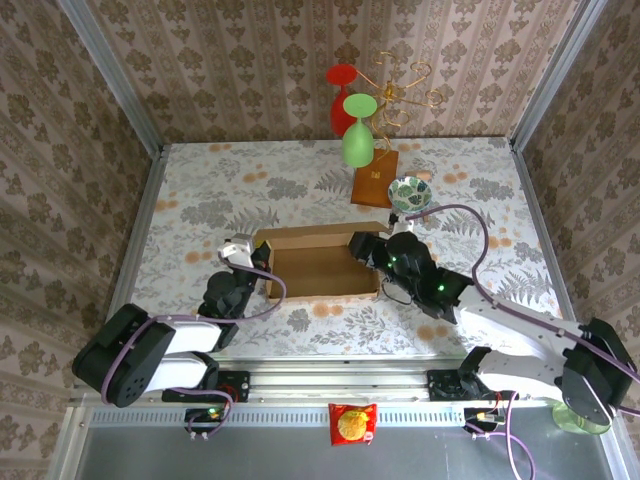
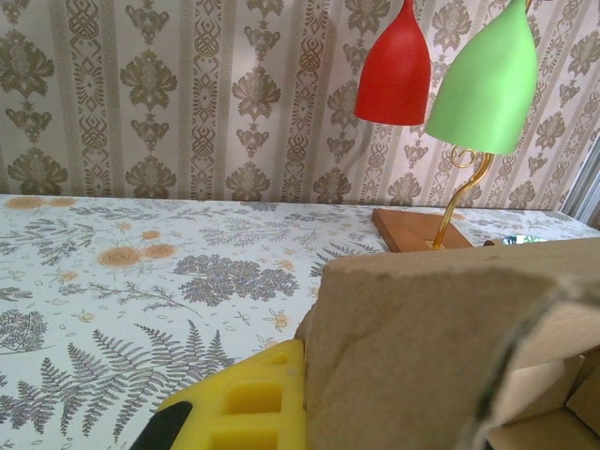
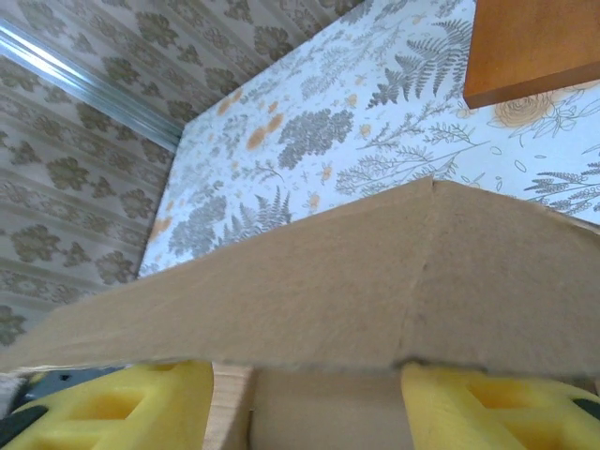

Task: Fold the paper box

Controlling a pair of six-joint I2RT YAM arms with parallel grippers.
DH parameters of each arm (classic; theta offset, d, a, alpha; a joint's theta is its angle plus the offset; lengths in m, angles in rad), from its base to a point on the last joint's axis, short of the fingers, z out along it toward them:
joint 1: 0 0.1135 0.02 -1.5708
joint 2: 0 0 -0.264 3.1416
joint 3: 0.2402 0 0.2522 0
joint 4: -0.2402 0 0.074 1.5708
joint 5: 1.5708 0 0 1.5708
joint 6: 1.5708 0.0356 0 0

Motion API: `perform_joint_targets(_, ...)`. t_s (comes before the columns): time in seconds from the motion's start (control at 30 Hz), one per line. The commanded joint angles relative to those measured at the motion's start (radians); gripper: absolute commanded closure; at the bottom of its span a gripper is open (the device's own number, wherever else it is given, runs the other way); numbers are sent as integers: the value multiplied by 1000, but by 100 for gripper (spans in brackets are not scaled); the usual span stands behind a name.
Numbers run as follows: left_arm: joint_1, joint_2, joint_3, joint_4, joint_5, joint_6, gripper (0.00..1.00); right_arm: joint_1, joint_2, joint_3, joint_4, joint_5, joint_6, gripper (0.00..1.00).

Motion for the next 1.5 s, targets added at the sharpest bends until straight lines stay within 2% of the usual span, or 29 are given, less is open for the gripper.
perform_joint_targets(0.0,-13,12,5,-28,-15,-8,100,7,-65,59,-129,35,112,40)
perform_joint_targets(0.1,-14,12,6,-28,-18,-5,100,6,-83,83,-191,50,239,38)
perform_joint_targets(0.37,-18,13,6,-28,-32,-3,100,34,35,132,-115,7,593,37)
perform_joint_targets(0.53,-19,18,8,-26,-32,-4,100,56,69,158,-103,83,664,42)
perform_joint_targets(0.73,-19,20,6,-25,-29,-8,100,52,67,136,-123,167,692,54)
perform_joint_targets(0.8,-19,25,4,-22,-26,-9,100,47,73,116,-93,168,696,62)
perform_joint_targets(0.97,-21,29,6,-21,-19,-14,100,38,100,108,-56,167,709,72)
perform_joint_targets(1.2,-21,29,3,-21,-22,-37,100,27,127,105,-32,156,742,97)
perform_joint_targets(1.23,-21,29,2,-19,-22,-47,98,27,127,99,-27,156,750,100)
perform_joint_targets(1.37,-21,6,-13,-20,-18,-102,76,27,124,71,-15,153,773,100)
perform_joint_targets(1.47,-21,-22,-30,-22,-9,-156,67,27,120,59,-16,155,783,100)
